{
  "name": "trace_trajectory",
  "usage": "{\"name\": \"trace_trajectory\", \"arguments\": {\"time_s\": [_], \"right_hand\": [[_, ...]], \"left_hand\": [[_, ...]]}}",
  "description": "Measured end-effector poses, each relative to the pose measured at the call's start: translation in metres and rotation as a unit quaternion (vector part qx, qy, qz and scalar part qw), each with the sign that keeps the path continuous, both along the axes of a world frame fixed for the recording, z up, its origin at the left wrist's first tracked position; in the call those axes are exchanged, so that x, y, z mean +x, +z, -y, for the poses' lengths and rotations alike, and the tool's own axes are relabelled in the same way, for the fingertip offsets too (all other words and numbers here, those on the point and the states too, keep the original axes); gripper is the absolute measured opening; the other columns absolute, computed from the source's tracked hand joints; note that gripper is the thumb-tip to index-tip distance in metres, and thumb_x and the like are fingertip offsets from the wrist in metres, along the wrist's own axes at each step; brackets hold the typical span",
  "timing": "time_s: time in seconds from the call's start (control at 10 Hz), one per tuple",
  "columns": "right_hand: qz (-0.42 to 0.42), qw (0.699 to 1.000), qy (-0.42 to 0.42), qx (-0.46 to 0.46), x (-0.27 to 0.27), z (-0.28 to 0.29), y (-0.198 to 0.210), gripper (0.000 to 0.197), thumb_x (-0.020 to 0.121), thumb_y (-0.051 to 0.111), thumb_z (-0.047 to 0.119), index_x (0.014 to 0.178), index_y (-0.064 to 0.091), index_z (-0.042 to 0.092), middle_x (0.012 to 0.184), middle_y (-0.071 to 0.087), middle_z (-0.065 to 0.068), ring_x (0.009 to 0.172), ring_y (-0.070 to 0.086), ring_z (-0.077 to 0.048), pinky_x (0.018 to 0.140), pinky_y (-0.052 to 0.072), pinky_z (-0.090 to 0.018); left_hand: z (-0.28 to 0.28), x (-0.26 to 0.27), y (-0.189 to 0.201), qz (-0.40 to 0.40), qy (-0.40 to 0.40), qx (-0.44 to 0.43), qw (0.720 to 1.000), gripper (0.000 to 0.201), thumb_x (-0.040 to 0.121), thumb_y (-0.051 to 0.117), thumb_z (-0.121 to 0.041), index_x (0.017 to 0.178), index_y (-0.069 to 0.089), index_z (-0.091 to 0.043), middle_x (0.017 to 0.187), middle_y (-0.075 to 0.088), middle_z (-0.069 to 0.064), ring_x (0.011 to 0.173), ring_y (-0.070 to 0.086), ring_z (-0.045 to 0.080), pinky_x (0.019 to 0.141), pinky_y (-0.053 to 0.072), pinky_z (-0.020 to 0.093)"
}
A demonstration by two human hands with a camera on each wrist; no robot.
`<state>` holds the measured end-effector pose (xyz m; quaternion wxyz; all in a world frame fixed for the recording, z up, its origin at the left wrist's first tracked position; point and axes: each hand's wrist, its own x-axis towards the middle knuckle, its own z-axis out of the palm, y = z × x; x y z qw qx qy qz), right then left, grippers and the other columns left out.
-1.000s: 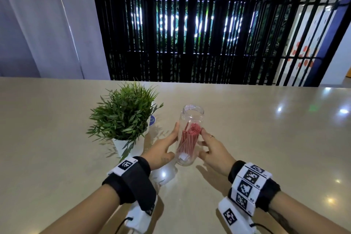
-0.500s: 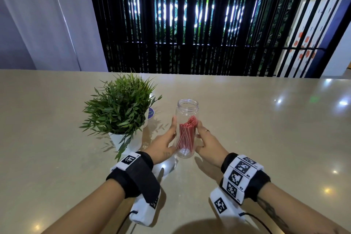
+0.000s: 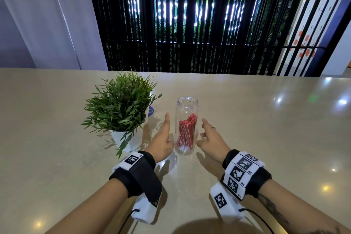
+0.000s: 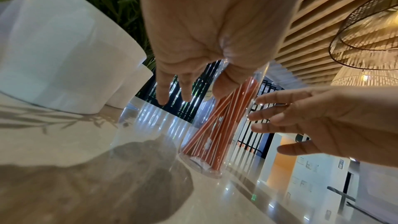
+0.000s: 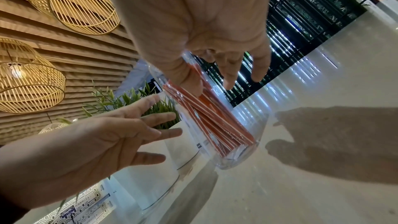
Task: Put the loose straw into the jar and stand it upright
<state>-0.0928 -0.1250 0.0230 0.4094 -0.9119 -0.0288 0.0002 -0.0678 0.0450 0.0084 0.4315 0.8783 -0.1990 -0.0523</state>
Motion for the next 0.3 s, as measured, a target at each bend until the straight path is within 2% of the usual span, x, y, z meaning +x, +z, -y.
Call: {"name": "trace_trajectory", "arguments": {"time_s": [0.1, 0.2, 0.3], "right_hand": [[0.048, 0.994, -0.046, -0.086, -0.007, 0.007, 0.007, 0.034, 0.088, 0.05, 0.018, 0.12, 0.05, 0.007, 0.118, 0.058, -0.016, 0.106, 0.056, -0.029, 0.087, 0.046, -0.036], [0.081, 0.977, -0.053, -0.189, -0.02, 0.008, 0.021, 0.026, 0.088, 0.049, 0.032, 0.069, 0.055, 0.014, 0.07, 0.059, -0.004, 0.069, 0.055, -0.024, 0.049, 0.035, -0.027], [0.12, 0.959, -0.096, -0.24, -0.038, 0.005, 0.035, 0.044, 0.088, 0.045, 0.037, 0.05, 0.034, 0.016, 0.053, 0.046, 0.001, 0.057, 0.046, -0.025, 0.042, 0.022, -0.025]], "left_hand": [[-0.005, -0.009, 0.008, 0.075, 0.084, 0.065, 0.992, 0.059, 0.089, 0.047, -0.016, 0.142, 0.02, -0.016, 0.136, 0.045, 0.012, 0.111, 0.051, 0.022, 0.096, 0.042, 0.037], [-0.005, -0.025, 0.03, 0.159, 0.116, 0.158, 0.968, 0.035, 0.089, 0.047, -0.036, 0.118, 0.049, -0.017, 0.094, 0.067, 0.004, 0.084, 0.061, 0.022, 0.073, 0.048, 0.033], [-0.004, -0.039, 0.046, 0.223, 0.141, 0.226, 0.938, 0.036, 0.089, 0.041, -0.047, 0.104, 0.056, -0.018, 0.08, 0.068, 0.001, 0.076, 0.059, 0.019, 0.06, 0.037, 0.029]]}}
